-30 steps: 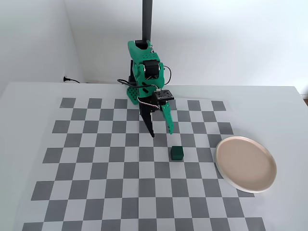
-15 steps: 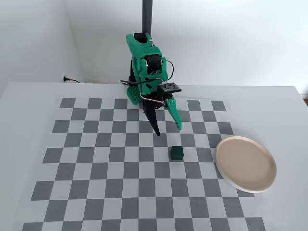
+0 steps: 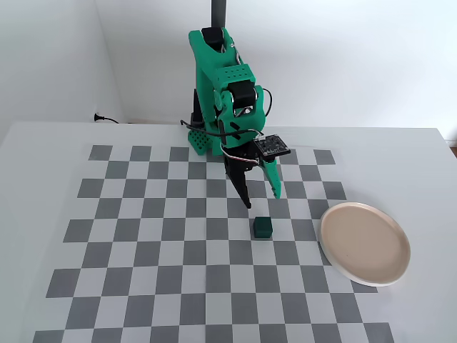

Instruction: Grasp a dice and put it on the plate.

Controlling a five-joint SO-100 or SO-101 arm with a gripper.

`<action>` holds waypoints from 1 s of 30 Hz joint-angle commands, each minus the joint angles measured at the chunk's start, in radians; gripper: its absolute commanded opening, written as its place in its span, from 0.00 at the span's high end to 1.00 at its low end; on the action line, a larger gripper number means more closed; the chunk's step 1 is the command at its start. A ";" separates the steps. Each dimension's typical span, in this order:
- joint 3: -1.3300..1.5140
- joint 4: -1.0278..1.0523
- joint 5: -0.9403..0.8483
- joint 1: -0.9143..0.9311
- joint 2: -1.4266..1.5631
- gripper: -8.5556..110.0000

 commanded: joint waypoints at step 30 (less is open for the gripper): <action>-0.176 -0.276 0.029 -0.037 -0.525 0.74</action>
